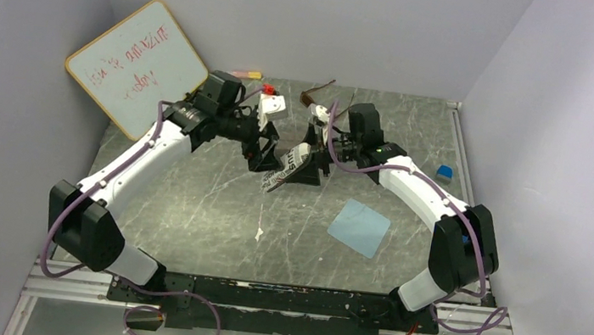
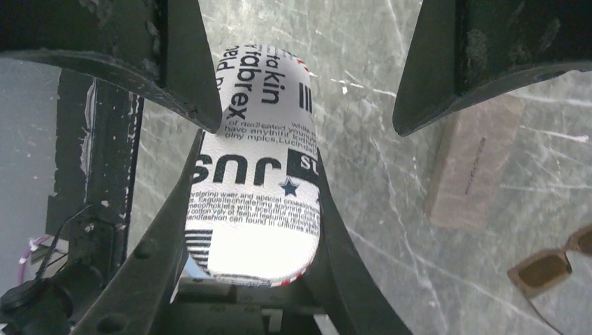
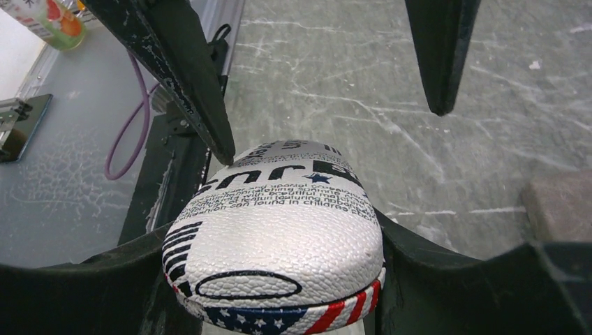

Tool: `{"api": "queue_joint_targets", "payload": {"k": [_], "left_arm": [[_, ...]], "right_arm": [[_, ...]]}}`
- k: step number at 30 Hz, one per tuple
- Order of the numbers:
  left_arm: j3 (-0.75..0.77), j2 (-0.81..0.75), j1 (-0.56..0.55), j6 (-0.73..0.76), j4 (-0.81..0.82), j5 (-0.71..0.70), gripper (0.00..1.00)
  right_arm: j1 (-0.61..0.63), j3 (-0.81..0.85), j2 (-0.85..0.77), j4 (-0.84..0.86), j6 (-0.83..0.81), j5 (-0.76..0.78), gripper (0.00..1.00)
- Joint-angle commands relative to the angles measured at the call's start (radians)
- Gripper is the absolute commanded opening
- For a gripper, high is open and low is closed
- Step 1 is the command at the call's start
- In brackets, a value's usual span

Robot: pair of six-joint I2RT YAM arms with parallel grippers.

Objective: Organize the sunglasses
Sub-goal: Open the sunglasses case.

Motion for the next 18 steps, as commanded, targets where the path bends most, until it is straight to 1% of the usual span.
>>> {"api": "queue_joint_targets", "payload": {"k": [1, 5, 9, 14, 18], "left_arm": [[-0.003, 0.01, -0.04, 0.056, -0.04, -0.08, 0.96], [-0.008, 0.016, -0.065, 0.072, -0.05, -0.097, 0.96], [-0.002, 0.015, -0.071, 0.083, -0.071, -0.051, 0.96], [-0.015, 0.022, -0.074, 0.086, -0.068, -0.064, 0.96], [-0.021, 0.032, -0.075, 0.092, -0.078, -0.051, 0.93]], "right_arm": [[-0.004, 0.002, -0.01, 0.064, 0.013, -0.005, 0.0], [-0.004, 0.004, -0.007, 0.056, 0.005, -0.001, 0.0], [-0.004, 0.005, -0.006, 0.045, -0.01, 0.01, 0.0], [-0.004, -0.002, -0.022, 0.05, -0.016, -0.03, 0.0], [-0.004, -0.011, -0.043, 0.055, -0.025, -0.055, 0.0]]}}
